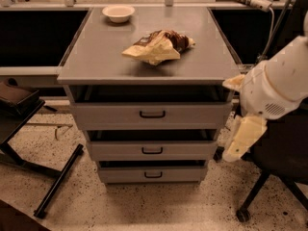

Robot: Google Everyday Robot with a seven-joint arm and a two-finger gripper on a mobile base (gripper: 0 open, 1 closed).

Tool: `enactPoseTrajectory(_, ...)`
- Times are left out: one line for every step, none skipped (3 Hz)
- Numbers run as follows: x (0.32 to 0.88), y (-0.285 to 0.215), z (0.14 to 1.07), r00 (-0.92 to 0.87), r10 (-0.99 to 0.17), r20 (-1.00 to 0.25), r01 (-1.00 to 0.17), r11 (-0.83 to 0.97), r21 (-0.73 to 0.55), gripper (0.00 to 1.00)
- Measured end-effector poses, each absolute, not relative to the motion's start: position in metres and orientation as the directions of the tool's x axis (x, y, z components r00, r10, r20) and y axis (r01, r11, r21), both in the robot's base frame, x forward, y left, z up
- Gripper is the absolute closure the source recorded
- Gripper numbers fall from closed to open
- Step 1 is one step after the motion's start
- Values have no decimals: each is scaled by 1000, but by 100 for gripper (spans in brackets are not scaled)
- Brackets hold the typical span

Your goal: Open top drawer

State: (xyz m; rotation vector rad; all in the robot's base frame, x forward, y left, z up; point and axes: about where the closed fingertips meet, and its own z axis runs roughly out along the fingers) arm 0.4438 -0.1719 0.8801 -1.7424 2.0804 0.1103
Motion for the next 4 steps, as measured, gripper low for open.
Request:
enactPoseTrajectory(456,-144,836,-59,-899,-434,-964,165,-209,0)
enactPoseTrajectory(456,-144,836,-59,-899,-434,-964,165,-209,0)
enactPoseTrajectory(469,-143,821,-65,-880,-471,-950,198,-240,0)
enactPoseTrajectory(486,-145,763,-77,-844,-531,-936,245,-254,0)
